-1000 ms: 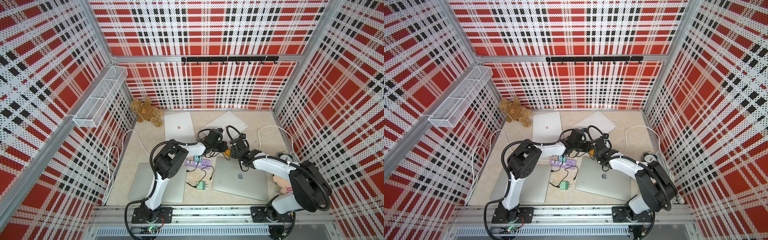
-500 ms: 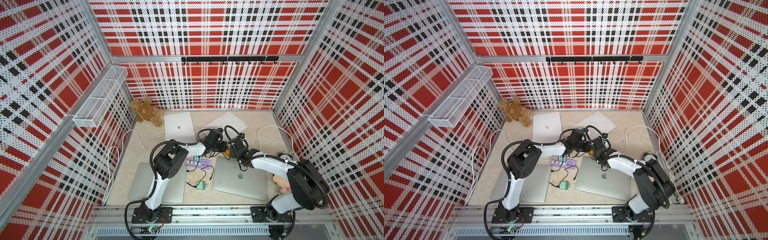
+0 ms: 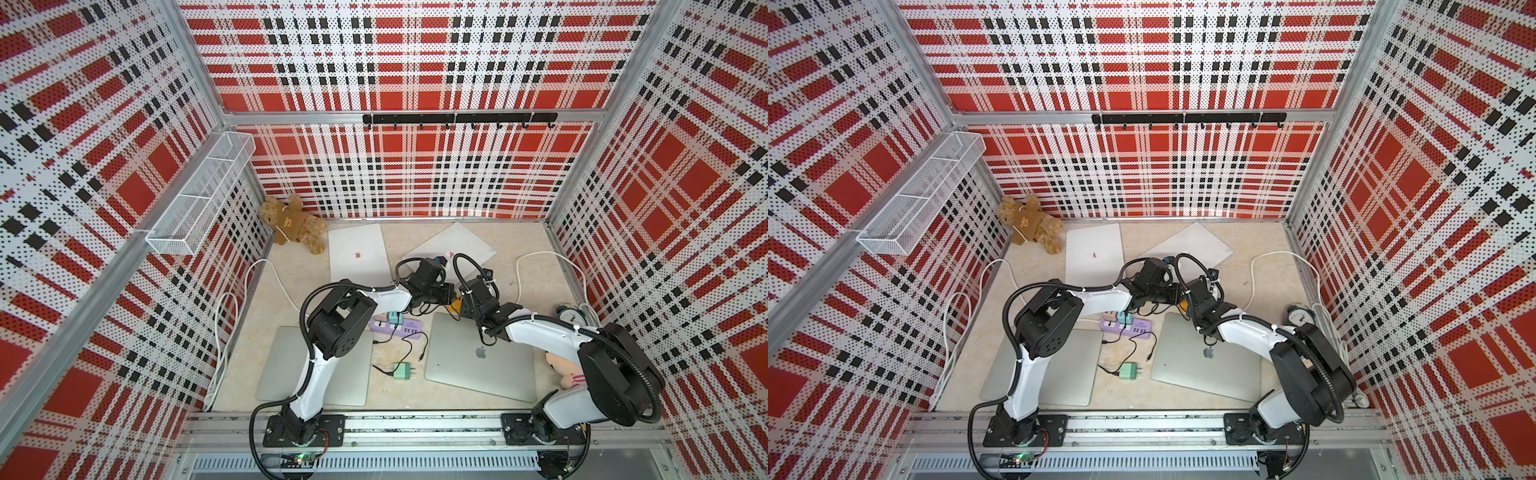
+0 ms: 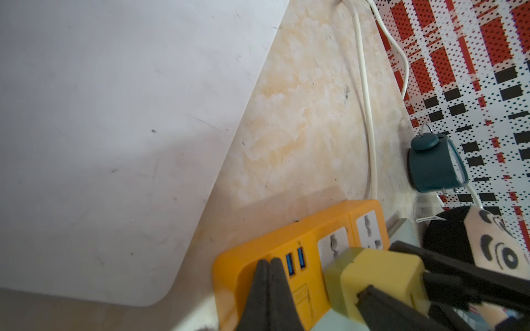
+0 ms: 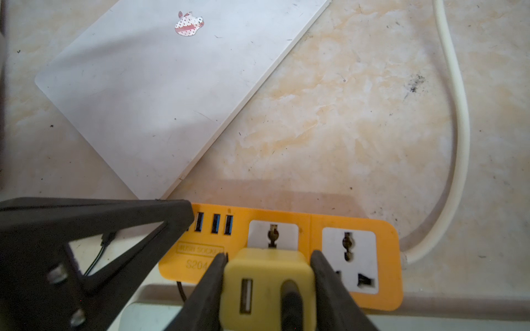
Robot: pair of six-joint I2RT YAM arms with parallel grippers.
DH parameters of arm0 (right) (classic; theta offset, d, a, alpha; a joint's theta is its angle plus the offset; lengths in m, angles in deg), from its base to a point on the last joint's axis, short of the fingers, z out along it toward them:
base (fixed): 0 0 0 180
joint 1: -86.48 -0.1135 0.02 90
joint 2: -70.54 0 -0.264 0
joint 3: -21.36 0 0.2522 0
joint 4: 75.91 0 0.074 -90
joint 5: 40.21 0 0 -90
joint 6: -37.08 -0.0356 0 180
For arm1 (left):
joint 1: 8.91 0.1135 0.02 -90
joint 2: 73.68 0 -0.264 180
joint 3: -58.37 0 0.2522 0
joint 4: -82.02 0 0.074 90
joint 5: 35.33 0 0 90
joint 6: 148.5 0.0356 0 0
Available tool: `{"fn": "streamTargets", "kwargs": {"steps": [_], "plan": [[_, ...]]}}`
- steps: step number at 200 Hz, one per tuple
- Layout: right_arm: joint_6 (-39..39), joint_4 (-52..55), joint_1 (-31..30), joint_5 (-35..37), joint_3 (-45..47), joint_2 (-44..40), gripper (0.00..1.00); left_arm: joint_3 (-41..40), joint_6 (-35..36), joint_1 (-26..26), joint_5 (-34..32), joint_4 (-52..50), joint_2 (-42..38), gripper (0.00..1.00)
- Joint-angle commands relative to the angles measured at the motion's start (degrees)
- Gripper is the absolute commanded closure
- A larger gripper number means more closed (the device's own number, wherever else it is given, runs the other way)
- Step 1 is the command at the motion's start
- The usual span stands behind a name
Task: Unplug the laptop charger
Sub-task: Remove the plug from the socket.
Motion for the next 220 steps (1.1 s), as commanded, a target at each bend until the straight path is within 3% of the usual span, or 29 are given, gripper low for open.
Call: {"fn": "streamTargets", "kwargs": {"steps": [1,184,220], "plan": [[-0.81,1.00,-0.69,-1.82,-0.21,-0.27,0.67,-1.77,1.07,-1.25,-1.37,-6.49,2.45,1.00],[-1.23,-2.77,1.94,-7.10,2.84,-4.58,0.68,-1.85,1.21,-1.16,-1.06,-6.85,4.12,1.00],[-0.48,-0.46,0.83,-5.88,0.04,-0.66,0.69,-2.38,1.33,-1.16,-1.40,-6.87,4.12,1.00]]}}
